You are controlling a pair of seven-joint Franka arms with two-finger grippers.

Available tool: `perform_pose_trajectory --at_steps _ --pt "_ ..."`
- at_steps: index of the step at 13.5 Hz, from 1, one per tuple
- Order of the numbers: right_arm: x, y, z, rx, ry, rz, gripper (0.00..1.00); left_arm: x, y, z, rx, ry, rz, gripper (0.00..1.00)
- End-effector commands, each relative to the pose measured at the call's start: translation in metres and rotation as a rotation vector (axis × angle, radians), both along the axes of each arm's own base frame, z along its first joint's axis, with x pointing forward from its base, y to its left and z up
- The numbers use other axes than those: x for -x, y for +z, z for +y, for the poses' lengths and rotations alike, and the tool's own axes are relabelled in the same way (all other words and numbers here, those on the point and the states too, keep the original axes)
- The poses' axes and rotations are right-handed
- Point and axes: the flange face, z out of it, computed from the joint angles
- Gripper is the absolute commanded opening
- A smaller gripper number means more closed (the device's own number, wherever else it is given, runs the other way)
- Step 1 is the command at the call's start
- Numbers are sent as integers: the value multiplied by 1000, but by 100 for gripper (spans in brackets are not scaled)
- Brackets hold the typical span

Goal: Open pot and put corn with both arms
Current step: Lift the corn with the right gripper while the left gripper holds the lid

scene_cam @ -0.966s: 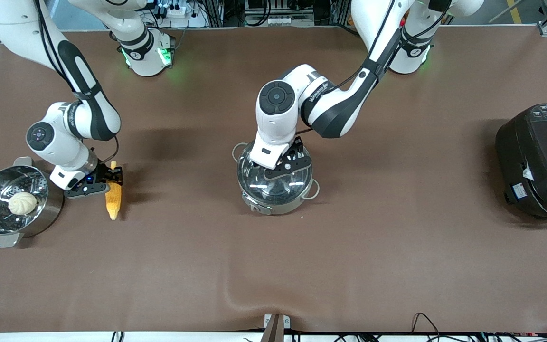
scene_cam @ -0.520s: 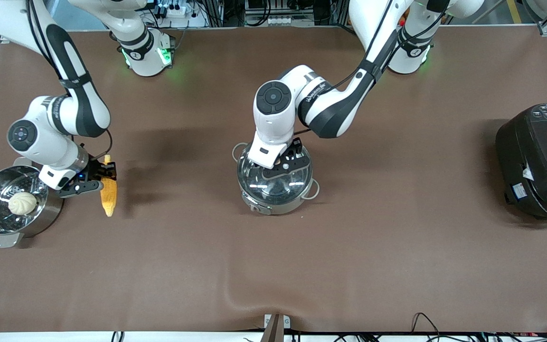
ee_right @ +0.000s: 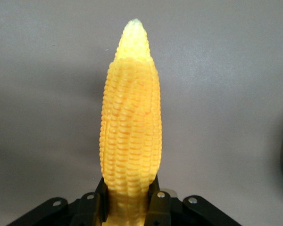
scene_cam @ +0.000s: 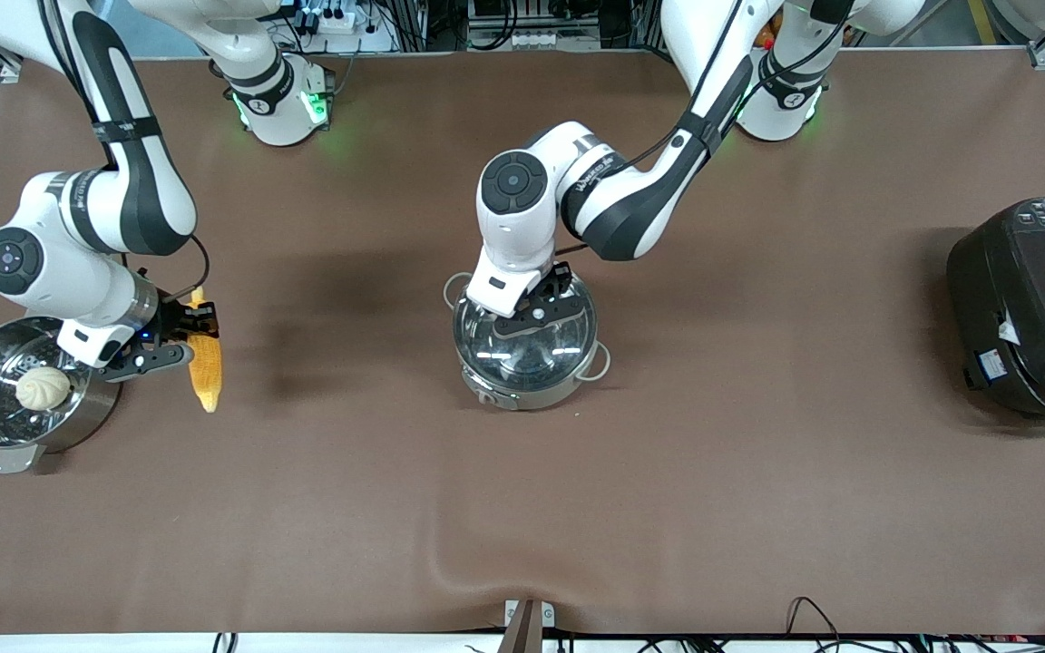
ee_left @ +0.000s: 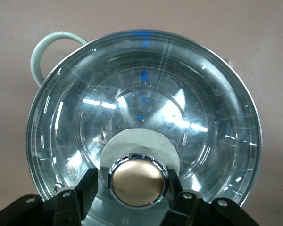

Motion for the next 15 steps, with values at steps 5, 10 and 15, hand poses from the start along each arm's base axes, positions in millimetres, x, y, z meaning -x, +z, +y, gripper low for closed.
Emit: perform_pose_trajectory --at_steps 5,10,15 --pt "-2 8 -4 -6 -23 12 2 -4 2 -1 -16 -26 -29 66" --pt "-10 35 28 -27 -76 16 3 -6 2 0 -11 -29 -35 65" --pt "-31 96 136 1 -183 36 3 -8 0 1 -12 -39 -35 58"
